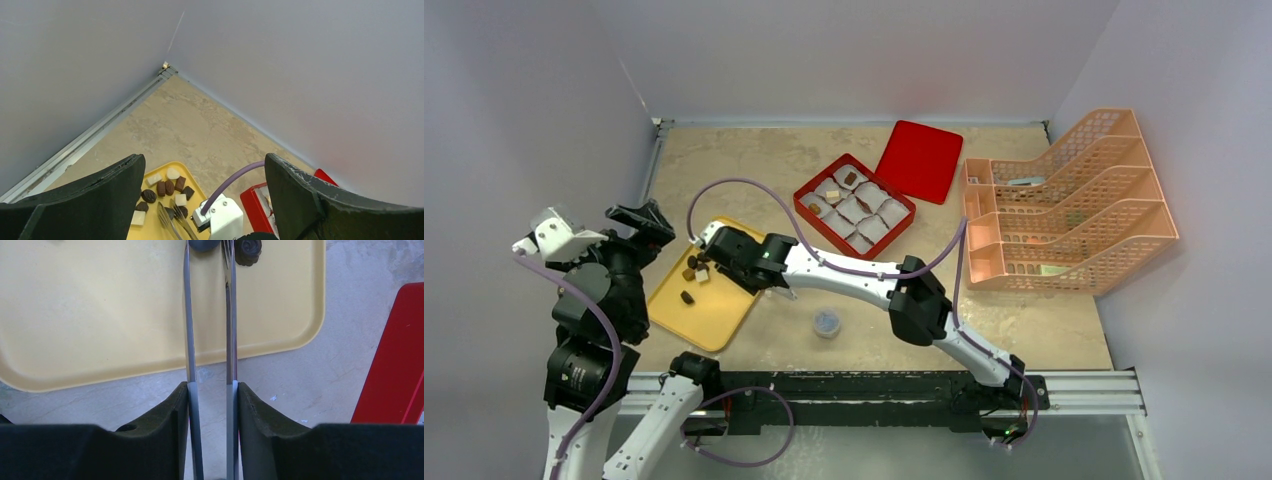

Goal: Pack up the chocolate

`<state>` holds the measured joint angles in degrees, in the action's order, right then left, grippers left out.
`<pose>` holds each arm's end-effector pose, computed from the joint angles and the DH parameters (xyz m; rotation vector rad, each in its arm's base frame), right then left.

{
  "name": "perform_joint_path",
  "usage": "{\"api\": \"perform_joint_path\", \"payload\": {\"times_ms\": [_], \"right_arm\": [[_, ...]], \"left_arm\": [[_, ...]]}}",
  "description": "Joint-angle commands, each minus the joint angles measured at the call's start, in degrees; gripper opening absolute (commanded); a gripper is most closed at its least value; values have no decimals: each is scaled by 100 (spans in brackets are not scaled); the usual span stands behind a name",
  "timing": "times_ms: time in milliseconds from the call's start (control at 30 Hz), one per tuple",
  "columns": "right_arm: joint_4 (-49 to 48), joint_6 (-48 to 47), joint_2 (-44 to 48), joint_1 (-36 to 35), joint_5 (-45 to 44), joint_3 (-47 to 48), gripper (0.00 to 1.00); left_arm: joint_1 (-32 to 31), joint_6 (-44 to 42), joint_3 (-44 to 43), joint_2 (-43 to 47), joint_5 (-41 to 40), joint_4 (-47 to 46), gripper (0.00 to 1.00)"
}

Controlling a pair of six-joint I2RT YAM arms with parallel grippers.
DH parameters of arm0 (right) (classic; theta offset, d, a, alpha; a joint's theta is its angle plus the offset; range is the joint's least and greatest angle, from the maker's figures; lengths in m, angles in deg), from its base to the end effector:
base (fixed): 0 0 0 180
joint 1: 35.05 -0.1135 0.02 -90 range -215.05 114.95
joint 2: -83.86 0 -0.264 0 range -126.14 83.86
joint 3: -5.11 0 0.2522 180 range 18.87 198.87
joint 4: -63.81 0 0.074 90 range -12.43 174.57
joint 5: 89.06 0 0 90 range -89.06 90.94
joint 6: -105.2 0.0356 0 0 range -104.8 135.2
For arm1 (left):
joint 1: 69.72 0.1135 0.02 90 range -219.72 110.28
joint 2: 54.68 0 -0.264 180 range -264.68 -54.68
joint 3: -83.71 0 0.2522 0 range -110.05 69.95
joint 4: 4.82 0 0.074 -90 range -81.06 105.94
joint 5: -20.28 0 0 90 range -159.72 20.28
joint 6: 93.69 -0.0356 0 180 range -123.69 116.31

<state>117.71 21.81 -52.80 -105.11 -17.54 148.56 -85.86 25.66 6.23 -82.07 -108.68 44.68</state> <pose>0.1933 0.4998 0.2456 -1.1083 2.0784 0.2727 0.0534 0.0079 0.4294 -0.6921 1.4021 -0.0948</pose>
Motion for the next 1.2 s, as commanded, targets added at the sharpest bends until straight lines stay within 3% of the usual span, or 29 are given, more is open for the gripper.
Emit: {"api": "perform_joint_path", "payload": {"times_ms": [0, 233, 700, 1167], "right_arm": [[-186, 23, 465, 10, -24, -185, 27], [-324, 140, 992, 19, 377, -757, 26], [-446, 261, 1852, 235, 264, -1423, 24], [-487, 401, 3283, 1353, -72, -2795, 24]], "left_arm": [[15, -67, 167, 48, -101, -188, 89], [15, -73, 314, 33, -54, -224, 88], [10, -21, 670, -243, 55, -440, 88], [15, 77, 1382, -416, 515, -887, 88]]}}
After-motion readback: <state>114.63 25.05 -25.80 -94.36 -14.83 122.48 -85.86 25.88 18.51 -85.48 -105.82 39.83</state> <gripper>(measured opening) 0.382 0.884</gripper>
